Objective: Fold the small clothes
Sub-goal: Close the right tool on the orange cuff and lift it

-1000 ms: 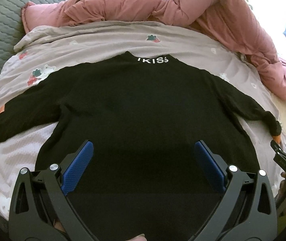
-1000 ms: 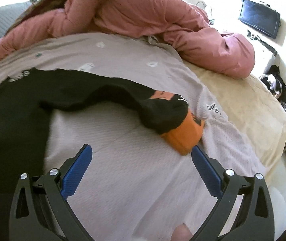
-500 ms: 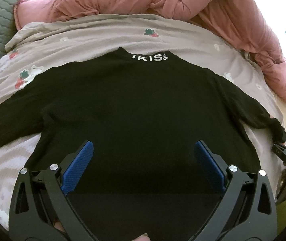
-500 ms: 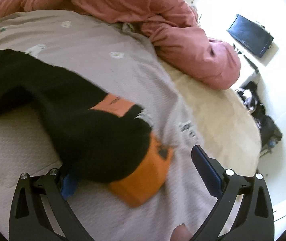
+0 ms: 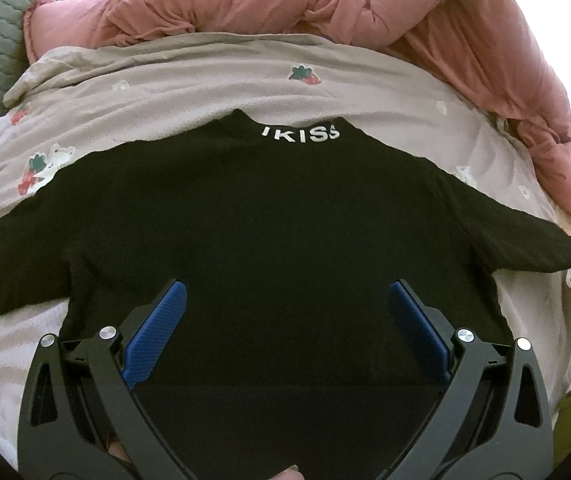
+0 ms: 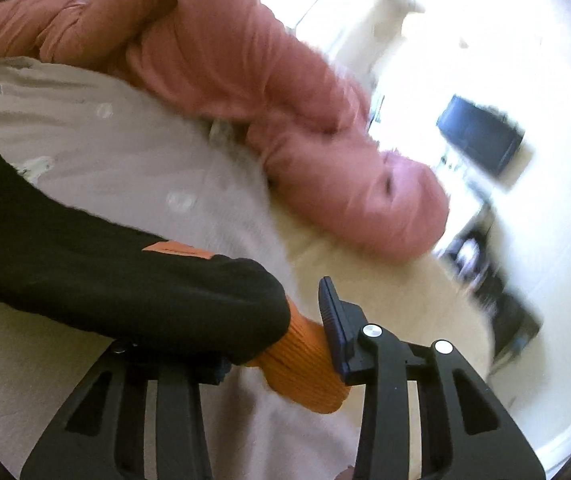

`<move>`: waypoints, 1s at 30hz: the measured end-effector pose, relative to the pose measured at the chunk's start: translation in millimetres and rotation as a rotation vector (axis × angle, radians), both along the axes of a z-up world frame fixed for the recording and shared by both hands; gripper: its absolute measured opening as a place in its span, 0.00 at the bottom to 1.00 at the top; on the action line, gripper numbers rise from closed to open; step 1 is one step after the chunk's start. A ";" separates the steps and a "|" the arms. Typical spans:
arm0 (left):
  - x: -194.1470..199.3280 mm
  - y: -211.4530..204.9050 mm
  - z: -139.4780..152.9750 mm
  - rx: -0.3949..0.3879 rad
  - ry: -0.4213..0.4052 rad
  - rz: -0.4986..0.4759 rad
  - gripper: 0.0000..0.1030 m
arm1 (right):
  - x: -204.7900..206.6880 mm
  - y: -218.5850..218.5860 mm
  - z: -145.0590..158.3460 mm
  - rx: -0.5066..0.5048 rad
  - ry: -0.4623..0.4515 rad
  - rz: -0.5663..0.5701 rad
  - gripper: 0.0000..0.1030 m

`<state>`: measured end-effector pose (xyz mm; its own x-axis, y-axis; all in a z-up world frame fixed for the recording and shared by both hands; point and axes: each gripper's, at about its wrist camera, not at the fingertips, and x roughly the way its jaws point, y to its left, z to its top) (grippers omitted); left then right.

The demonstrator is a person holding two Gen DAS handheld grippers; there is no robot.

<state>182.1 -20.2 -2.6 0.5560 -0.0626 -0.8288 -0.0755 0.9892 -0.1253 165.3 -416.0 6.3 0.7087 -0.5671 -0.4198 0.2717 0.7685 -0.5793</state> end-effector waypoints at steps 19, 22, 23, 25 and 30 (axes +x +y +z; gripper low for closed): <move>55.7 43.6 -19.5 -0.049 0.051 0.123 0.92 | 5.0 -60.9 -29.5 0.225 0.095 -0.123 0.82; 60.8 45.0 -13.1 -0.047 0.027 0.125 0.92 | 0.8 -70.1 -31.3 0.302 0.109 -0.156 0.88; 61.9 45.7 -11.7 -0.042 0.020 0.123 0.92 | 1.7 -71.4 -32.7 0.304 0.118 -0.161 0.89; 63.9 45.8 -10.9 -0.033 0.016 0.117 0.92 | 1.6 -69.0 -36.6 0.250 0.156 -0.157 0.91; 64.5 49.1 -17.9 -0.044 0.027 0.106 0.92 | -12.0 -33.4 -49.3 -0.108 0.264 -0.040 0.91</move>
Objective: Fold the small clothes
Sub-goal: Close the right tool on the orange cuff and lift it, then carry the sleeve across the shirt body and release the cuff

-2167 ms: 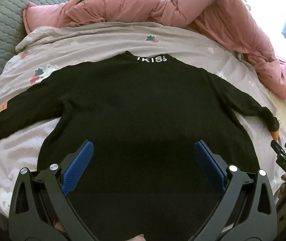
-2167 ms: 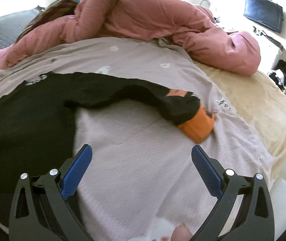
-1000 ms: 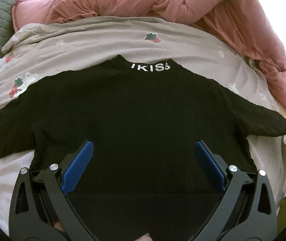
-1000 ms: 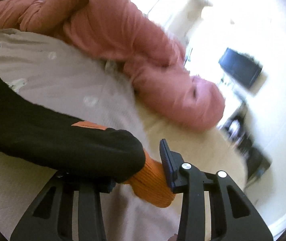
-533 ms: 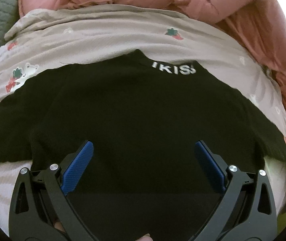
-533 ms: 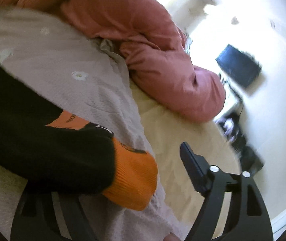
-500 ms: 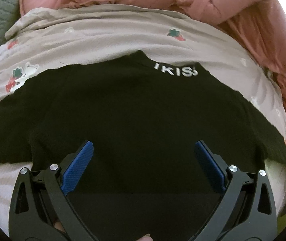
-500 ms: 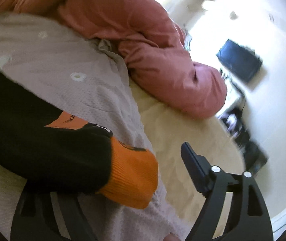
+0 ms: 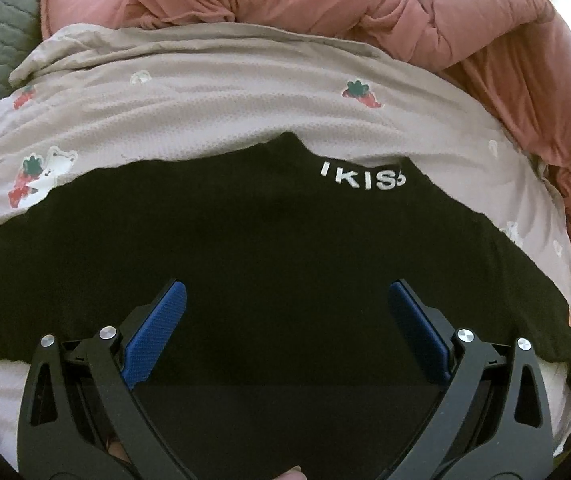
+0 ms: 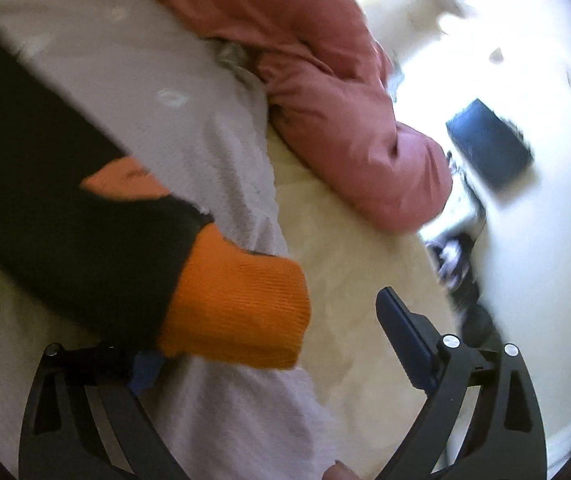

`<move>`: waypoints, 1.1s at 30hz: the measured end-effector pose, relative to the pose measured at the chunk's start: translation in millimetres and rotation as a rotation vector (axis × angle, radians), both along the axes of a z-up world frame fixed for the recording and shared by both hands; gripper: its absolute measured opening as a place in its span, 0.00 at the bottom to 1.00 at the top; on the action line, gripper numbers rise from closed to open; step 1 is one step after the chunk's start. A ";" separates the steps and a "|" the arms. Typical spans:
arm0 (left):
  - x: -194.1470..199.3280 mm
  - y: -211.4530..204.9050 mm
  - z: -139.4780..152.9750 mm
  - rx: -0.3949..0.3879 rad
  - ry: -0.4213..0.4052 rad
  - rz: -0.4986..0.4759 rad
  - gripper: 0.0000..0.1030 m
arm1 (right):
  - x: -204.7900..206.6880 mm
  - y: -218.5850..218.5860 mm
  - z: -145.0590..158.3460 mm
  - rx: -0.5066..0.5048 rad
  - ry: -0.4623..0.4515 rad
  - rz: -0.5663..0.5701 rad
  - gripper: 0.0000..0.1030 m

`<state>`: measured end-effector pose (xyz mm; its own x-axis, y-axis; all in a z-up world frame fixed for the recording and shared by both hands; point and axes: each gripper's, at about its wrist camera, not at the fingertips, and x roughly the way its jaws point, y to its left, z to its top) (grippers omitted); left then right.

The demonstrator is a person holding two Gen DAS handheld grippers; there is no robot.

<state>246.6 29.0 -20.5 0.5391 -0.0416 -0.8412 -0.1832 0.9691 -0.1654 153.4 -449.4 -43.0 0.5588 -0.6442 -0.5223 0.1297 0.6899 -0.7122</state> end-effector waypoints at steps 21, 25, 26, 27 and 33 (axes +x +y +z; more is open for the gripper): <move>-24.7 -3.1 10.9 0.012 -0.071 -0.137 0.92 | -5.2 -81.5 30.2 1.000 -0.166 -0.377 0.44; -25.0 4.1 11.2 0.012 -0.078 -0.130 0.92 | 5.7 -79.9 21.5 1.010 -0.163 -0.384 0.20; -25.3 6.3 10.5 0.011 -0.078 -0.128 0.92 | 7.8 -78.5 21.1 1.000 -0.163 -0.384 0.12; -25.6 7.3 10.3 0.013 -0.078 -0.126 0.92 | 8.4 -79.3 20.6 0.994 -0.173 -0.380 0.10; -27.5 12.7 8.1 0.001 -0.075 -0.112 0.92 | 8.4 -50.8 58.4 0.965 -0.249 -0.227 0.07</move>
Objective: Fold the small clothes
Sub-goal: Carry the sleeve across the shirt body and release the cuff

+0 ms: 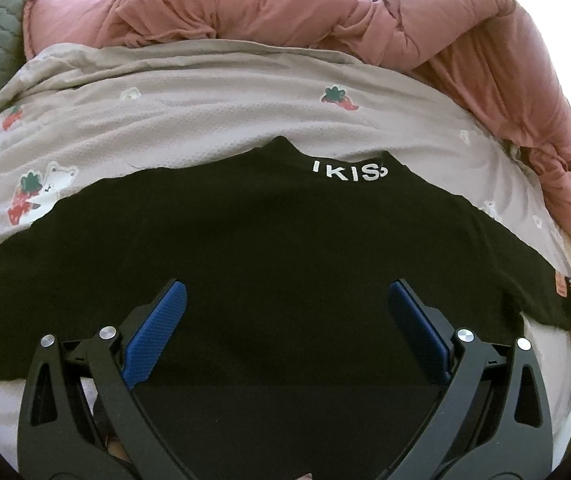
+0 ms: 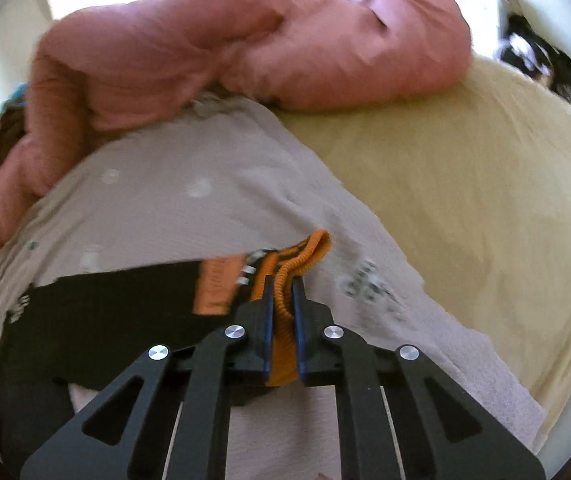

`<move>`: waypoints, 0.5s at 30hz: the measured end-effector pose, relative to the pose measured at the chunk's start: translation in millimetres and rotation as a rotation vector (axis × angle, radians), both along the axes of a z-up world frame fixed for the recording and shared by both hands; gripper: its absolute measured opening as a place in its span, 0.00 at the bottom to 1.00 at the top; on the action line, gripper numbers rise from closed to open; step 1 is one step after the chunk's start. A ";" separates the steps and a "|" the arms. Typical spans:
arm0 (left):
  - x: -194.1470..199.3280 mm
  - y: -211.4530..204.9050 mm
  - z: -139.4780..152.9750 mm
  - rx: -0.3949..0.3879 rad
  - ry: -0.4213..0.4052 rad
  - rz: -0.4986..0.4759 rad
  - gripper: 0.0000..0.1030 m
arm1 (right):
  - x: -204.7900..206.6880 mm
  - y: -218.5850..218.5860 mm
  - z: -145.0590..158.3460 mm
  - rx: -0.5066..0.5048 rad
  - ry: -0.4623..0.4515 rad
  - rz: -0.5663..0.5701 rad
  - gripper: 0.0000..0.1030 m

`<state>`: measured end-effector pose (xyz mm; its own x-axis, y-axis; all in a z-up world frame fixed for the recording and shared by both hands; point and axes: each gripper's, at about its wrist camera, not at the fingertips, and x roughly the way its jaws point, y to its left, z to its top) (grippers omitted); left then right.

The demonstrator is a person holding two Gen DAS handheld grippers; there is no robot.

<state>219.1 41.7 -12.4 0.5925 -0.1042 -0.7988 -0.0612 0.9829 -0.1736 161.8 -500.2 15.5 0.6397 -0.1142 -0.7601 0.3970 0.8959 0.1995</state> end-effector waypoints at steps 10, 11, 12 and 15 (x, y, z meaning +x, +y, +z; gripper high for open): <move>-7.6 13.9 8.8 -0.028 -0.035 0.023 0.92 | 17.2 94.4 64.6 0.013 -0.178 0.272 0.06; -7.6 14.8 9.8 -0.029 -0.039 0.026 0.92 | 17.6 104.4 68.5 0.016 -0.190 0.296 0.06; -8.2 16.9 11.2 -0.029 -0.044 0.030 0.92 | 20.0 118.1 73.8 0.021 -0.204 0.329 0.06; -9.9 20.8 14.4 -0.030 -0.055 0.037 0.92 | 24.1 146.0 83.3 0.046 -0.232 0.397 0.06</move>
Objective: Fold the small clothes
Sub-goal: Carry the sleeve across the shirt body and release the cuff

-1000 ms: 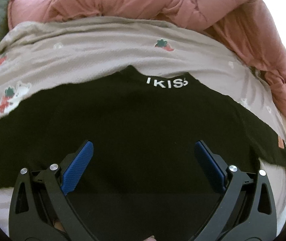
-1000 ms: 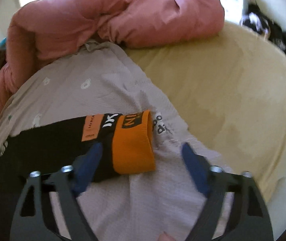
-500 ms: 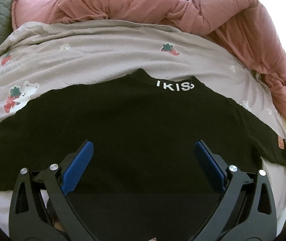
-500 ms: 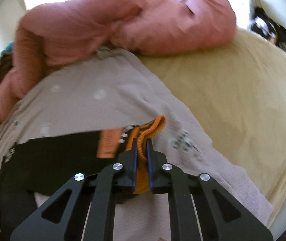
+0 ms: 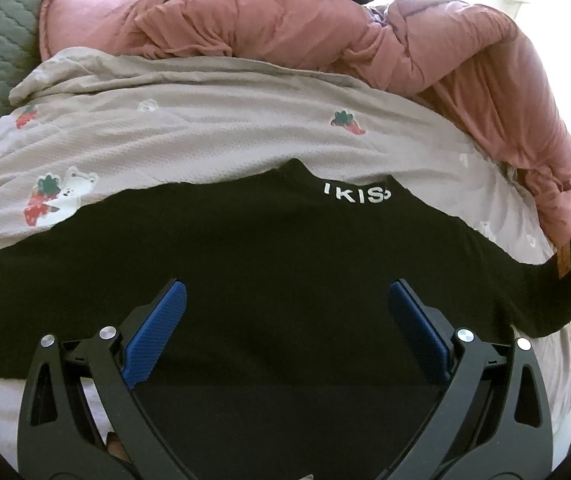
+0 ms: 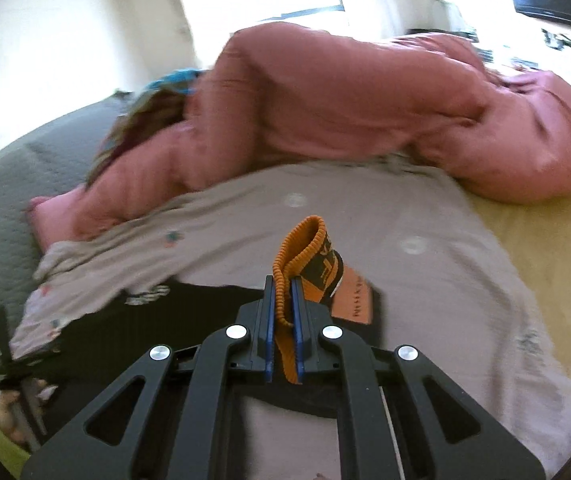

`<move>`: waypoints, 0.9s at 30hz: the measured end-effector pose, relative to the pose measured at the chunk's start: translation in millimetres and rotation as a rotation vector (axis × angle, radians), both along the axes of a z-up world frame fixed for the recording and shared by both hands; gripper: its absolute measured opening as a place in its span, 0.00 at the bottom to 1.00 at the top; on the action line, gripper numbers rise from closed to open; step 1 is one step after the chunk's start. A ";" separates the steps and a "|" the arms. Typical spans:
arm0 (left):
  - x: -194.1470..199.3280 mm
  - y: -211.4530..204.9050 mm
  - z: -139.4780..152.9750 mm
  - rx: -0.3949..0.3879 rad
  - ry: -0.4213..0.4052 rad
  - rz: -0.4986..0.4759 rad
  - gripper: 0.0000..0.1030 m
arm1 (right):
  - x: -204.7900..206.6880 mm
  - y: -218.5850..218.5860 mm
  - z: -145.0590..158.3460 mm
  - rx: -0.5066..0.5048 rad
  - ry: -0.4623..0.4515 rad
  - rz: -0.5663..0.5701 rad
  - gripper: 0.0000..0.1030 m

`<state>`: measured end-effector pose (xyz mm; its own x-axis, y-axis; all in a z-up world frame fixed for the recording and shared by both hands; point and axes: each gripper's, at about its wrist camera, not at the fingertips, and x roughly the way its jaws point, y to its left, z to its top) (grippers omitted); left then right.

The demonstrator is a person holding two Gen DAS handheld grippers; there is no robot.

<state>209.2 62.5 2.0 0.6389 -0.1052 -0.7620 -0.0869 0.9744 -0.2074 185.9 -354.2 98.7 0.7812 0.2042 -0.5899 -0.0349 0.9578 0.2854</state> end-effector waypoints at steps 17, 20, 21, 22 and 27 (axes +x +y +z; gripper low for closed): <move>-1.8 18.2 -0.2 -0.056 -0.009 -0.003 0.92 | 39.4 183.2 -5.7 0.054 0.025 0.370 0.06; -0.9 19.6 -3.2 -0.068 -0.003 -0.005 0.92 | 45.0 206.1 -8.7 0.059 0.030 0.410 0.06; -0.5 20.4 -4.3 -0.077 0.000 -0.006 0.92 | 47.6 215.4 -10.8 0.058 0.035 0.428 0.06; -0.3 22.0 -5.5 -0.095 0.002 -0.008 0.92 | 49.2 221.5 -12.3 0.057 0.040 0.434 0.06; 1.0 26.8 -11.1 -0.128 0.013 -0.014 0.92 | 56.2 247.1 -24.5 0.066 0.077 0.474 0.06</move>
